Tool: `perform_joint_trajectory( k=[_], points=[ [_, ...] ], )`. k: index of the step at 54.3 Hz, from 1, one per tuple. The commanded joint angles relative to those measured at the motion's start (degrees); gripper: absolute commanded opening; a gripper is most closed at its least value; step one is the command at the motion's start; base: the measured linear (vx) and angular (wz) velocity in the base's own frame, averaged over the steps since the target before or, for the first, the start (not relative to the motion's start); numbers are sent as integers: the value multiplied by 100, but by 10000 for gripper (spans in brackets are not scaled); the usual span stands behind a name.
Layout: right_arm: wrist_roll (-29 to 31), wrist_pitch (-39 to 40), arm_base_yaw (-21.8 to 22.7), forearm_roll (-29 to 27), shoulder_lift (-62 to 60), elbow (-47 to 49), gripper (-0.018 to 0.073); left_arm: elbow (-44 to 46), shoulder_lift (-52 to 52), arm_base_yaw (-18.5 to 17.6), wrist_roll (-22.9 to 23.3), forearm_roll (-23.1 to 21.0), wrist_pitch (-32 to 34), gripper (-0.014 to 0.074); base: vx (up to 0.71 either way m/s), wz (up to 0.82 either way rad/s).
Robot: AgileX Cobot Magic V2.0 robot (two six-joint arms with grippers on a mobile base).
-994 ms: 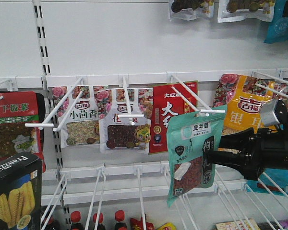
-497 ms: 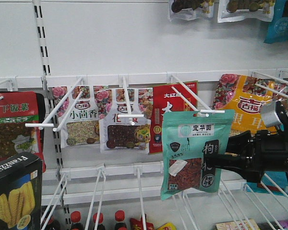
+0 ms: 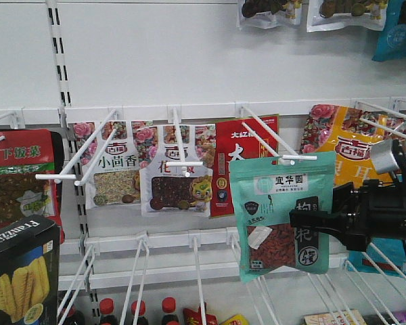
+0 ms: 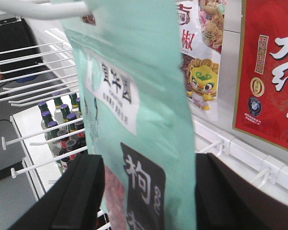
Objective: Pick snacks and fruit into basket
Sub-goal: 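Lift the teal goji bag off the hook end with the right gripper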
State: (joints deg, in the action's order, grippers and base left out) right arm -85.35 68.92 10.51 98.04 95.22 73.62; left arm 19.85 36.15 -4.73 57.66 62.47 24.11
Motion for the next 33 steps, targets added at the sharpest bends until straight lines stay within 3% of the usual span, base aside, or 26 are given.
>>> perform_joint_trajectory(
  k=[1,7,24,33],
  points=[
    [-71,785,-1,-491,-244,189,418,164,1,1,19,-238,239,3,0,0],
    [-277,785,-145,-525,-244,189,418,164,1,1,19,-238,239,3,0,0],
    [-146,287,-748,-508,-244,189,414,164,1,1,19,-238,239,3,0,0],
    [-140,33,-731,-495,-244,189,312,164,1,1,19,-238,239,3,0,0]
  ],
)
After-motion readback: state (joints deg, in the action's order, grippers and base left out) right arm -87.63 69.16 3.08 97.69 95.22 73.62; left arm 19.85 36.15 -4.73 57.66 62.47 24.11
